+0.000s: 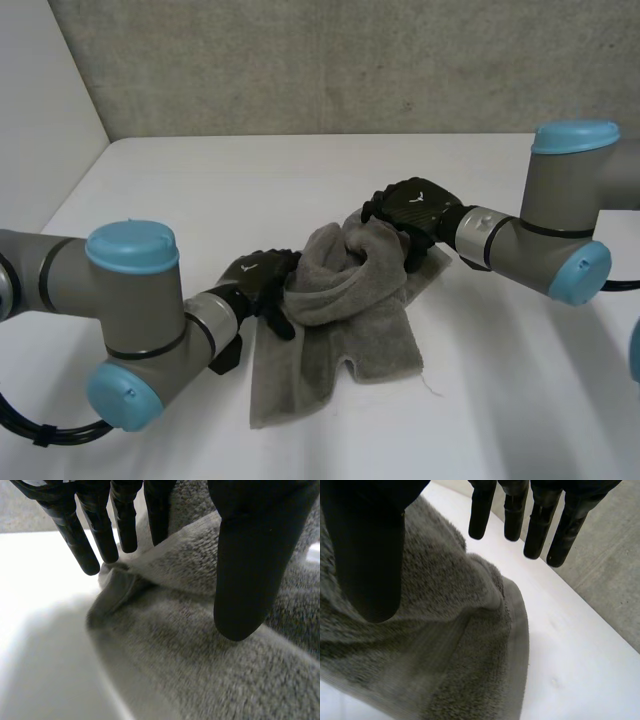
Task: Fold the towel.
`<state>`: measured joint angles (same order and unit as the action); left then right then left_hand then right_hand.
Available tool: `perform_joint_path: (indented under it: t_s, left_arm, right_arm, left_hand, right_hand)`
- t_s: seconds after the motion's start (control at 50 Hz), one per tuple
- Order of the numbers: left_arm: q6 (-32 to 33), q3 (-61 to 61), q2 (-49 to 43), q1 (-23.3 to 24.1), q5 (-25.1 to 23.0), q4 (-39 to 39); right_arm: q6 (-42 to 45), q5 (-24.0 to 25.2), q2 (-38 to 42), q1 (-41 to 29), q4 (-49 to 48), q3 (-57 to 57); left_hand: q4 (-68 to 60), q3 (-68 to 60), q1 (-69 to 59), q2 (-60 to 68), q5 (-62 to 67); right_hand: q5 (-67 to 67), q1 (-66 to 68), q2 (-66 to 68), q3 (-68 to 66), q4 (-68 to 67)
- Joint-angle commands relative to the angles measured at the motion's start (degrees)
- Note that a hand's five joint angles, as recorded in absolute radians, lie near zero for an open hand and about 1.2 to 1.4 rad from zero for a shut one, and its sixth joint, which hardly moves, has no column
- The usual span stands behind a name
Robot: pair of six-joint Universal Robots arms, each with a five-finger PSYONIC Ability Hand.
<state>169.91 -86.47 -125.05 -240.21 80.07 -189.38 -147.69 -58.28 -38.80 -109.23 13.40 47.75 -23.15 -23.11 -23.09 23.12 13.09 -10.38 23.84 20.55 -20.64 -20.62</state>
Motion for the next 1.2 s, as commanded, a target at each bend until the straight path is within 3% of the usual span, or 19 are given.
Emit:
perform_joint_path:
  t_s: [0.02, 0.12, 0.22, 0.26, 0.28, 0.3, 0.32, 0.46, 0.5, 0.52, 0.56, 0.58, 0.6, 0.66, 0.74, 0.84, 1.0, 1.04, 1.2]
  left_arm:
    - [-1.8, -0.2, -0.6, 2.1, 0.1, -4.8]
    - [-1.6, 0.3, -1.7, 3.2, 0.2, -5.6]
    - [-1.6, 0.9, -2.9, 3.3, 1.6, -5.7]
    - [-1.4, 2.1, -3.6, 3.3, 4.1, -5.8]
    - [-1.4, 2.1, -3.6, 3.3, 4.1, -5.8]
    - [-1.3, 3.2, -3.9, 3.2, 5.6, -5.8]
    - [-1.1, 4.7, -4.1, 3.1, 6.8, -5.8]
    - [6.4, 16.8, -2.7, 0.8, 9.1, -5.9]
    - [11.5, 24.3, 0.1, -2.1, 9.3, -7.0]
    - [11.5, 24.3, 0.2, -2.1, 9.3, -7.0]
    - [14.0, 29.9, 2.4, -3.6, 9.2, -9.9]
    - [14.0, 30.0, 2.4, -3.6, 9.2, -10.0]
    - [14.0, 31.5, 3.6, -3.9, 9.2, -11.3]
    - [14.1, 31.5, 5.3, -4.0, 9.2, -12.6]
    - [14.5, 26.3, 6.0, -3.8, 9.0, -12.2]
    - [15.0, 17.2, 5.5, -3.9, 8.7, -12.2]
    - [16.9, 3.7, 2.6, -4.0, 8.7, -11.3]
    - [20.4, 0.0, 1.4, -3.9, 8.7, -10.1]
    - [24.1, -6.8, 3.3, -1.0, 8.6, -8.7]
  right_arm:
    - [4.0, 2.3, 4.4, -0.5, 0.9, -3.9]
    - [7.2, 4.0, 5.8, -0.7, 1.1, -4.2]
    - [9.5, 3.5, 6.7, -1.0, 1.2, -6.4]
    - [9.5, 3.9, 7.5, -1.2, 1.2, -8.0]
    - [9.5, 3.9, 7.5, -1.3, 1.2, -8.0]
    - [9.5, 3.4, 7.9, -1.4, 1.2, -9.0]
    - [9.3, 3.4, 8.1, -1.6, 0.8, -10.2]
    - [6.8, 1.8, 8.4, -1.9, -3.6, -23.1]
    - [-1.4, -4.4, 7.6, -1.9, -10.0, -32.0]
    - [-1.5, -4.5, 7.6, -1.9, -10.1, -32.0]
    - [-13.6, -15.3, 5.0, -1.8, -16.4, -36.4]
    - [-13.7, -15.4, 5.0, -1.8, -16.4, -36.4]
    - [-18.6, -19.4, 3.0, -1.7, -18.7, -36.1]
    - [-24.6, -21.3, -0.3, -1.7, -18.9, -32.9]
    - [-22.1, -14.3, -5.6, -1.9, -17.7, -21.1]
    - [-16.0, -9.4, -8.9, -1.9, -17.7, -7.1]
    - [-5.9, -9.3, -7.3, -1.9, -11.5, 8.6]
    - [-2.8, -9.4, -4.1, -1.7, -8.2, 12.5]
    - [-0.4, -10.3, -5.0, -0.9, -6.1, 19.8]
  left_hand:
    - [-5.7, -5.8, -5.8, 5.8, 5.8]
    - [-13.0, -13.0, -13.0, 13.0, 13.0]
    - [-33.8, -33.9, -33.9, 33.9, 33.9]
    - [-48.9, -48.9, -48.9, 48.9, 48.9]
    - [-49.0, -49.0, -49.0, 49.0, 49.0]
    - [-56.8, -56.8, -56.8, 56.8, 56.8]
    - [-56.8, -56.9, -56.9, 56.9, 56.9]
    - [-56.8, -56.9, -56.9, 56.9, 56.9]
    - [-56.8, -56.9, -56.9, 56.9, 56.9]
    - [-56.8, -56.9, -56.9, 56.9, 56.9]
    - [-56.8, -56.9, -56.9, 56.9, 56.9]
    - [-56.8, -56.9, -56.9, 56.9, 56.9]
    - [-56.8, -56.9, -56.9, 56.9, 56.9]
    - [-56.8, -56.9, -56.9, 56.9, 56.9]
    - [-56.8, -56.9, -56.9, 56.9, 56.9]
    - [-56.8, -56.9, -56.9, 56.9, 56.9]
    - [-56.8, -56.9, -56.9, 56.9, 56.9]
    - [-56.8, -56.9, -56.9, 56.9, 56.9]
    - [-56.8, -56.9, -56.9, 56.9, 56.9]
  right_hand:
    - [-7.0, 3.6, 6.9, -6.8, -6.8]
    - [-7.2, 3.7, 7.0, -6.9, -7.0]
    - [-13.4, 10.0, 13.3, -13.2, -13.2]
    - [-35.0, 31.5, 34.8, -34.7, -34.7]
    - [-35.1, 31.7, 35.0, -34.9, -34.9]
    - [-50.1, 46.7, 49.9, -49.9, -49.9]
    - [-59.5, 56.1, 59.4, -59.3, -59.3]
    - [-59.6, 56.2, 59.5, -59.4, -59.4]
    - [-59.6, 56.2, 59.5, -59.4, -59.4]
    - [-59.6, 56.2, 59.5, -59.4, -59.4]
    - [-59.6, 56.2, 59.5, -59.4, -59.4]
    - [-59.6, 56.2, 59.5, -59.4, -59.4]
    - [-59.6, 56.2, 59.5, -59.4, -59.4]
    - [-59.6, 56.2, 59.5, -59.4, -59.4]
    - [-59.6, 56.2, 59.5, -59.4, -59.4]
    - [-59.6, 56.2, 59.5, -59.4, -59.4]
    - [-59.6, 56.2, 59.5, -59.4, -59.4]
    - [-59.6, 56.2, 59.5, -59.4, -59.4]
    - [-59.6, 56.2, 59.5, -59.4, -59.4]
